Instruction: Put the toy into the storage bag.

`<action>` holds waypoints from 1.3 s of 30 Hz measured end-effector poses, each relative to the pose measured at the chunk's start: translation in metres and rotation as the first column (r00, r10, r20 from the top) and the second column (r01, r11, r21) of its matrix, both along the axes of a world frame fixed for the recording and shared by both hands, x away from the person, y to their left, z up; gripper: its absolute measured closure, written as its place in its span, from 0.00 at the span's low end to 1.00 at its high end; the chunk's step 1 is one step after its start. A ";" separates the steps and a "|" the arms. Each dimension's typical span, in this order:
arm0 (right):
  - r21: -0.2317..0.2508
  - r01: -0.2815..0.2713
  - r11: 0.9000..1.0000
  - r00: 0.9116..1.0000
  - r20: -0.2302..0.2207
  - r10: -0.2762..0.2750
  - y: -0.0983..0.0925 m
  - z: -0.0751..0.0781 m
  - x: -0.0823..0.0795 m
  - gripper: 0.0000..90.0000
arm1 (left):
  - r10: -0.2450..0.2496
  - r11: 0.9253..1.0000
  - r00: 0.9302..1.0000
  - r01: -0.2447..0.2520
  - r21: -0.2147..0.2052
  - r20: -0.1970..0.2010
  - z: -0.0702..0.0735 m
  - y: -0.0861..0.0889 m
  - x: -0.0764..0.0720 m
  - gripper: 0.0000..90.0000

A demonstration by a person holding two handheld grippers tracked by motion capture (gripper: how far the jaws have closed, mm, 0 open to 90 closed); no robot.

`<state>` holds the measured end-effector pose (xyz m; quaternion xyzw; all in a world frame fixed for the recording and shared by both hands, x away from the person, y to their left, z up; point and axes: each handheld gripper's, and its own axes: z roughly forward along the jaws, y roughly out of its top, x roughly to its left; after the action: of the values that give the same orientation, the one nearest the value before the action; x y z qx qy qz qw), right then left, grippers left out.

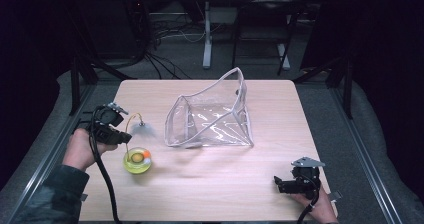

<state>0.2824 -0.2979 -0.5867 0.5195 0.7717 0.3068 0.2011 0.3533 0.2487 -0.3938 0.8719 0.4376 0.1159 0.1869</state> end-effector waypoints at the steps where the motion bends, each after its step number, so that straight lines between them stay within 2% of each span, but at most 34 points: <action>1: 0.000 0.000 1.000 1.000 0.000 0.000 0.000 0.000 0.000 0.00 | 0.000 1.000 1.000 0.000 0.000 0.000 0.000 0.000 0.000 0.97; 7: 0.001 0.000 1.000 1.000 0.001 0.000 0.000 0.000 0.000 0.00 | -0.007 1.000 1.000 0.007 0.011 0.000 0.009 0.001 0.001 0.97; 14: -0.005 -0.002 1.000 1.000 -0.002 0.002 0.000 0.000 0.000 0.00 | -0.009 0.999 1.000 0.009 0.043 0.002 0.018 0.000 0.005 0.97; 23: -0.004 -0.003 1.000 1.000 0.002 0.003 0.000 0.000 0.000 0.00 | -0.010 0.999 1.000 0.009 0.045 0.010 0.029 0.003 0.007 0.97; 39: -0.004 -0.003 1.000 1.000 0.001 0.003 0.000 0.000 0.000 0.00 | -0.026 0.997 0.999 0.024 0.079 0.028 0.057 0.002 0.011 0.97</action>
<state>0.2820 -0.2983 -0.5869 0.5181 0.7729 0.3057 0.2020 0.3639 0.2511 -0.3370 0.8822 0.4190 0.1431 0.1603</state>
